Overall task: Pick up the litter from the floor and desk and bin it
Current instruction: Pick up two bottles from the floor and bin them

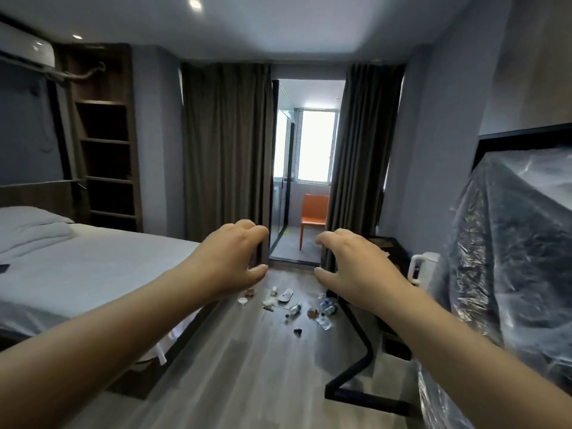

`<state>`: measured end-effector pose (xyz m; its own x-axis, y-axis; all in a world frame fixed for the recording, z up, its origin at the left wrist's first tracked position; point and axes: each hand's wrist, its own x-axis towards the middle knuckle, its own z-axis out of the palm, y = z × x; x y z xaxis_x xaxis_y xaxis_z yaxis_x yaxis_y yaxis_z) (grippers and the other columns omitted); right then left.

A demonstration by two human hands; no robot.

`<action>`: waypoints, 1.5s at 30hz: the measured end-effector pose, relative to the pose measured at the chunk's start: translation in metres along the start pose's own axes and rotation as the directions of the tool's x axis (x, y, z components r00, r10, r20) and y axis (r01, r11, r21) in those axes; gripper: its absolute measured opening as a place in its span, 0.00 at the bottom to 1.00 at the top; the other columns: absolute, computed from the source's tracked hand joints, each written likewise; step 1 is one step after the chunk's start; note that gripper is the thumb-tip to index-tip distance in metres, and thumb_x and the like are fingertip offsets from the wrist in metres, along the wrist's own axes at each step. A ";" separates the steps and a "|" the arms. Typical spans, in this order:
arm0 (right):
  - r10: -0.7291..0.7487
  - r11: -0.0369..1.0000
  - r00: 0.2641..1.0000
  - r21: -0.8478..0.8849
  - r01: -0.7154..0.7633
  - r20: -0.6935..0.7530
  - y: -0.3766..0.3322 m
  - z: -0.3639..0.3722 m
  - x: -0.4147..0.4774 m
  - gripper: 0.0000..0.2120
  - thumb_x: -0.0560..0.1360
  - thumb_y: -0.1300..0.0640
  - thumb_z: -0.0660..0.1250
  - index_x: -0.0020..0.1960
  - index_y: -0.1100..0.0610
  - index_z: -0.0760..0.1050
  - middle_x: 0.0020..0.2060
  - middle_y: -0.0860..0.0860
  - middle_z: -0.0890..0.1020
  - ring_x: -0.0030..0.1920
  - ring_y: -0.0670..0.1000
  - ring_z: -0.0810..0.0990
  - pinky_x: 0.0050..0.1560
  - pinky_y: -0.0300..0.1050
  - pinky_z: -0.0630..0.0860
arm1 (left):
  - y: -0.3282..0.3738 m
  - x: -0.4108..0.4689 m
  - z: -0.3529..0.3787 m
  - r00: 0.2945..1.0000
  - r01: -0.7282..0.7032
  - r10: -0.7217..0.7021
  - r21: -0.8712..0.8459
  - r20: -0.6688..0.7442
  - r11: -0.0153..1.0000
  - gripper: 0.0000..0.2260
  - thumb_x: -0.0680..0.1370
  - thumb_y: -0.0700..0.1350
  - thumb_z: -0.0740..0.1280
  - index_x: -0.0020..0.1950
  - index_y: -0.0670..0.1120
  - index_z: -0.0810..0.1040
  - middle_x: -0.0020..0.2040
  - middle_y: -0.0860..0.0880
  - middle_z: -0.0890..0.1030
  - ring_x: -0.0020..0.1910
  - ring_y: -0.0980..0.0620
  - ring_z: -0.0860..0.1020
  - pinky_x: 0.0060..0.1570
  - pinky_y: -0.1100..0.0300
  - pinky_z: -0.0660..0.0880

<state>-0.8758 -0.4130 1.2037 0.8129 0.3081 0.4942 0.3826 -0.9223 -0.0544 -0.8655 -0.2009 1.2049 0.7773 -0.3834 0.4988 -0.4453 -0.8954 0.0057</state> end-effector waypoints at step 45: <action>0.240 0.966 0.917 0.014 -0.258 0.317 0.349 0.457 0.545 0.24 0.72 0.49 0.66 0.67 0.52 0.71 0.57 0.51 0.76 0.59 0.53 0.76 0.55 0.49 0.75 | -0.331 0.570 0.498 0.944 0.016 0.029 -0.134 0.328 0.991 0.23 0.74 0.53 0.66 0.68 0.47 0.70 0.64 0.47 0.73 0.61 0.46 0.73 0.58 0.54 0.72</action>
<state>-0.0988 -0.4601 1.0578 0.9770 0.1350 0.1652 0.1662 -0.9671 -0.1925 -0.0539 -0.2356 1.0556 0.8667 -0.4622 0.1873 -0.4883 -0.8630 0.1297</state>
